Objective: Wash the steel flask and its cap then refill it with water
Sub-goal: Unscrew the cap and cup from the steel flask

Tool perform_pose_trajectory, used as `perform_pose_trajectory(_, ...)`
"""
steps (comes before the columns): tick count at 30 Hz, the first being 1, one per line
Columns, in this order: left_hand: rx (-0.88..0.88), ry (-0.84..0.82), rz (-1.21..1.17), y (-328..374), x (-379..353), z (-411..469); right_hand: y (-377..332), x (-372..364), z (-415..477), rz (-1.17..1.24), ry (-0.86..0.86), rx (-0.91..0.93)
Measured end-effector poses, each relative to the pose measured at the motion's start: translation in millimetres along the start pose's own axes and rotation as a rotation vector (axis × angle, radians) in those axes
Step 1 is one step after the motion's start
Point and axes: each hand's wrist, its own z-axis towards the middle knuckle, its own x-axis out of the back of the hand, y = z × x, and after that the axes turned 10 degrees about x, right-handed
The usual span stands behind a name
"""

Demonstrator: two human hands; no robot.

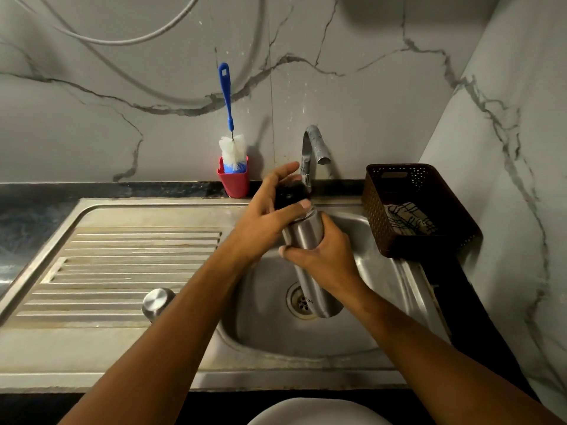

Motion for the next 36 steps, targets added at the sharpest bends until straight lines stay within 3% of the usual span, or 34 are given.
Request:
perform_pose_trajectory(2, -0.021, -0.074, 0.027, -2.5, 10.1, -1.1, -0.8, 4.5, 0.6, 0.021, 0.025, -0.013)
perform_pose_trajectory(6, 0.007, -0.034, 0.070, 3.1, 20.6, 1.0, -0.7, 6.8, 0.1, 0.000, -0.004, -0.007)
perform_pose_trajectory(10, 0.004, 0.069, 0.165, 8.6, 23.7, -0.2, 0.8, 2.0, -0.2, -0.003, -0.051, 0.006)
perform_pose_trajectory(16, 0.010, 0.335, 0.014, -1.6, 57.0, -11.3, 1.6, -1.1, -3.8, -0.018, -0.089, 0.023)
perform_pose_trajectory(21, 0.218, 0.484, 0.446, -61.4, 122.9, -23.0, 0.3, 2.7, -2.4, -0.007, -0.083, 0.013)
perform_pose_trajectory(26, 0.548, 0.431, 1.008, -126.0, 165.0, -34.2, -5.2, -0.1, -0.9, -0.003, -0.097, 0.028)
perform_pose_trajectory(36, 0.621, 0.396, 1.232, -155.4, 165.2, -23.5, -10.9, -1.8, -1.3, 0.001, -0.149, 0.068)
